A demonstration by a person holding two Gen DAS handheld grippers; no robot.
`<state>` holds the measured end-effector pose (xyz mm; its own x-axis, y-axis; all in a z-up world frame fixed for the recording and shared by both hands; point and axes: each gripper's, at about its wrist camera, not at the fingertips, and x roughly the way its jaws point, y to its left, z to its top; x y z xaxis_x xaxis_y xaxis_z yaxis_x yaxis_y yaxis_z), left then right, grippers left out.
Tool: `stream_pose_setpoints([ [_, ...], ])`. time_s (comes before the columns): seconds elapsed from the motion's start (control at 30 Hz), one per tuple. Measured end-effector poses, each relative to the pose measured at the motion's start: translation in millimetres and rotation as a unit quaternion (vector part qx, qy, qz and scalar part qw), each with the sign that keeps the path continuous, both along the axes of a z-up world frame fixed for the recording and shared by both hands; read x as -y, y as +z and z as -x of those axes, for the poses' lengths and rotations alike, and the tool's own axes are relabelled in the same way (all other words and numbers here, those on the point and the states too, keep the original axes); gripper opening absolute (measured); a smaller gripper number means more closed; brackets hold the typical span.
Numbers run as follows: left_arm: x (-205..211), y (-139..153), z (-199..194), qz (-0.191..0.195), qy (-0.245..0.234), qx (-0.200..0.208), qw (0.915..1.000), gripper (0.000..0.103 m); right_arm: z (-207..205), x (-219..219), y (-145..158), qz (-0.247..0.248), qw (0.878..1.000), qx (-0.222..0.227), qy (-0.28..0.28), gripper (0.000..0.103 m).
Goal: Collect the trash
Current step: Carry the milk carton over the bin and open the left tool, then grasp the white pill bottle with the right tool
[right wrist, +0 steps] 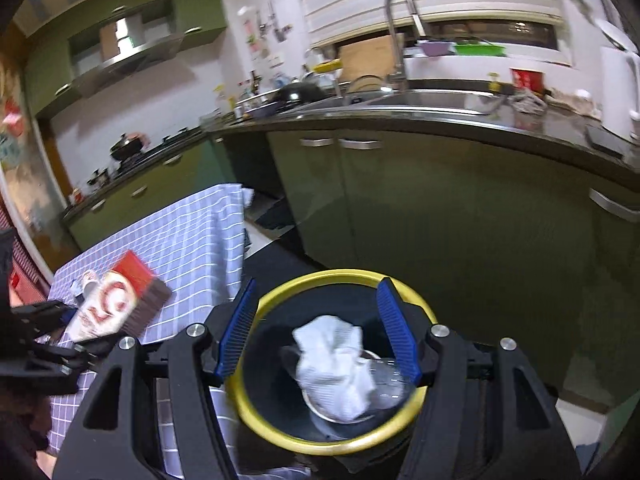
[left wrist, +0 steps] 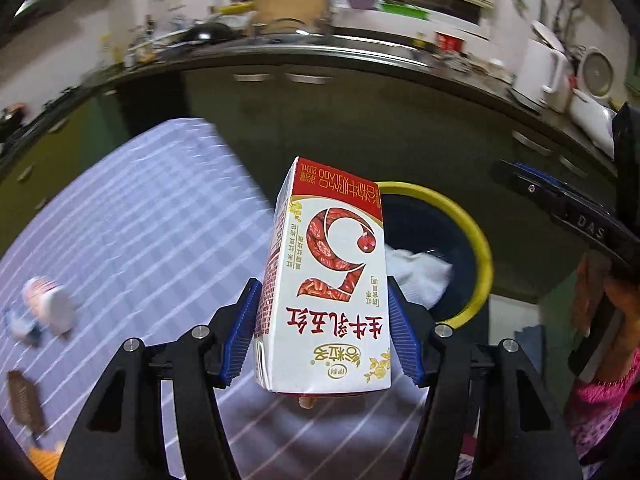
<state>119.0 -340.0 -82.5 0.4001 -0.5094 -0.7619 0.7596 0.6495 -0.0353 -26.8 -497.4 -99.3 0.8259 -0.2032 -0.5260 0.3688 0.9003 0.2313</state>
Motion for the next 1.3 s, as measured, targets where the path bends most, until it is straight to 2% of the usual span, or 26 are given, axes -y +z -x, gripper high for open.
stream_pose_setpoints([
  [0.33, 108.8, -38.7, 2.0, -0.010, -0.044, -0.048, 0.9979, 0.055, 21.4, 36.5, -10.3, -0.024, 0.999, 0.009, -0.034, 0.059],
  [0.57, 128.3, -47.0, -1.6, -0.007, -0.041, -0.054, 0.9977, 0.056, 26.6, 41.5, -13.5, -0.031, 0.999, 0.011, -0.037, 0.059],
  [0.6, 125.7, -45.5, -3.1, -0.004, -0.039, -0.055, 0.9977, 0.058, 27.3, 41.4, -13.3, -0.031, 0.999, 0.011, -0.036, 0.059],
  [0.63, 120.6, -42.1, -3.9, 0.003, -0.034, -0.054, 0.9980, 0.065, 26.8, 41.9, -12.7, -0.031, 0.999, 0.011, -0.036, 0.059],
  [0.67, 114.1, -37.9, -4.4, 0.009, -0.028, -0.050, 0.9983, 0.067, 26.9, 41.3, -12.3, -0.031, 0.999, 0.012, -0.035, 0.059],
  [0.87, 56.7, -8.7, 3.6, 0.036, 0.006, -0.021, 0.9991, 0.068, 16.2, 31.7, -12.8, -0.031, 0.999, 0.006, -0.017, 0.062],
  [0.97, 15.9, 7.8, 12.9, 0.054, 0.033, -0.003, 0.9980, 0.073, 3.0, 21.4, -13.5, -0.028, 1.000, -0.003, 0.005, 0.063],
  [1.13, -70.3, 32.1, 30.4, 0.067, 0.105, 0.047, 0.9911, 0.081, -32.9, -12.7, -14.1, -0.035, 0.995, -0.023, 0.085, 0.064],
  [1.23, -122.5, 38.6, 36.0, 0.067, 0.151, 0.059, 0.9845, 0.082, -58.8, -42.3, -7.5, -0.034, 0.988, -0.033, 0.149, 0.064],
  [1.3, -158.4, 39.3, 38.8, 0.062, 0.187, 0.063, 0.9784, 0.083, -79.3, -68.7, 0.0, -0.028, 0.978, -0.041, 0.202, 0.064],
])
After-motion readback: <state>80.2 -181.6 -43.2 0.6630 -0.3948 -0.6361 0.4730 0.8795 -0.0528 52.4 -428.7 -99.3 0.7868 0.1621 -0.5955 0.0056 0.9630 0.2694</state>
